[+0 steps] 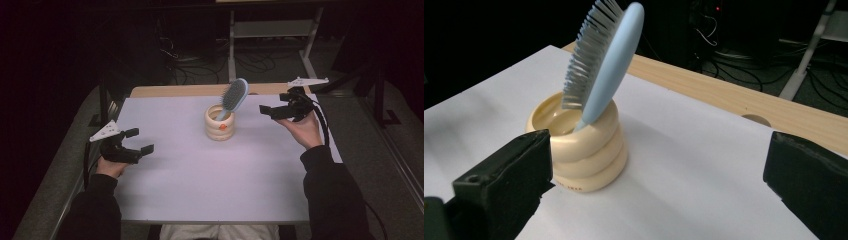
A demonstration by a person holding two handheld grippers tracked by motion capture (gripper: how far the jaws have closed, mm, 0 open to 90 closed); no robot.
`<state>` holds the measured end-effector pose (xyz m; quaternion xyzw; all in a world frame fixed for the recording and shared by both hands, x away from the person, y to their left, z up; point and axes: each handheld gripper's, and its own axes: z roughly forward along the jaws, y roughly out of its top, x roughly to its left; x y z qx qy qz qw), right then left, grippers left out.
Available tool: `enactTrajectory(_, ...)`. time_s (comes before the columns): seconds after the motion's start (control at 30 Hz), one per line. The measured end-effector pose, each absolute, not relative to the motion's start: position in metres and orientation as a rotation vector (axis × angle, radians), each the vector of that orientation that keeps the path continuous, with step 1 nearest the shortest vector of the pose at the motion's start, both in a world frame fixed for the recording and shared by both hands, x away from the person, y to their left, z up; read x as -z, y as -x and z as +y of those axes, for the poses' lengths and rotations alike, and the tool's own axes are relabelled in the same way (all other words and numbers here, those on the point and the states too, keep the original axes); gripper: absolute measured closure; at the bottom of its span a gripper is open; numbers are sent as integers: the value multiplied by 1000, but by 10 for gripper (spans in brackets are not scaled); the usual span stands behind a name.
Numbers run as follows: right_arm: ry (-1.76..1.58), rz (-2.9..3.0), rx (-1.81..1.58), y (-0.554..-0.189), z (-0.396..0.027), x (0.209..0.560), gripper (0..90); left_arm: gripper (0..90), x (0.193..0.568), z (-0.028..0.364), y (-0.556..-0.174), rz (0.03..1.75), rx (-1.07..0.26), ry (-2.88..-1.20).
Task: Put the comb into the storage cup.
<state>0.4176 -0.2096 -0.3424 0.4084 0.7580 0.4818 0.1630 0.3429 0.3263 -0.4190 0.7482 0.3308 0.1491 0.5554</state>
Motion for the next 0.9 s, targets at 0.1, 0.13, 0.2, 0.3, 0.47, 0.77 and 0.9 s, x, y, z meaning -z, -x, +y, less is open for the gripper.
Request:
enactTrajectory(0.1,-1171,2163,-1387,-413,-214,347,0,0,419,326,-342,783,-351,-1761)
enactTrajectory(0.13,-1170,2161,-1386,-412,-215,349,0,0,419,327,-342,782,-352,-1765)
enactTrajectory(0.2,-1168,2162,-1392,-409,-218,350,0,0,420,326,-342,784,-351,-1767)
enactTrajectory(0.3,-1157,2160,-1389,-404,-221,351,0,0,420,326,-343,783,-348,-1770)
enactTrajectory(0.47,-1148,2164,-1384,-397,-226,355,0,0,420,326,-342,781,-344,-1779)
enactTrajectory(0.77,-1148,2163,-1388,-385,-232,363,0,0,421,326,-342,784,-345,-1777)
enactTrajectory(0.9,-1143,2162,-1385,-380,-235,365,0,0,421,326,-342,785,-344,-1777)
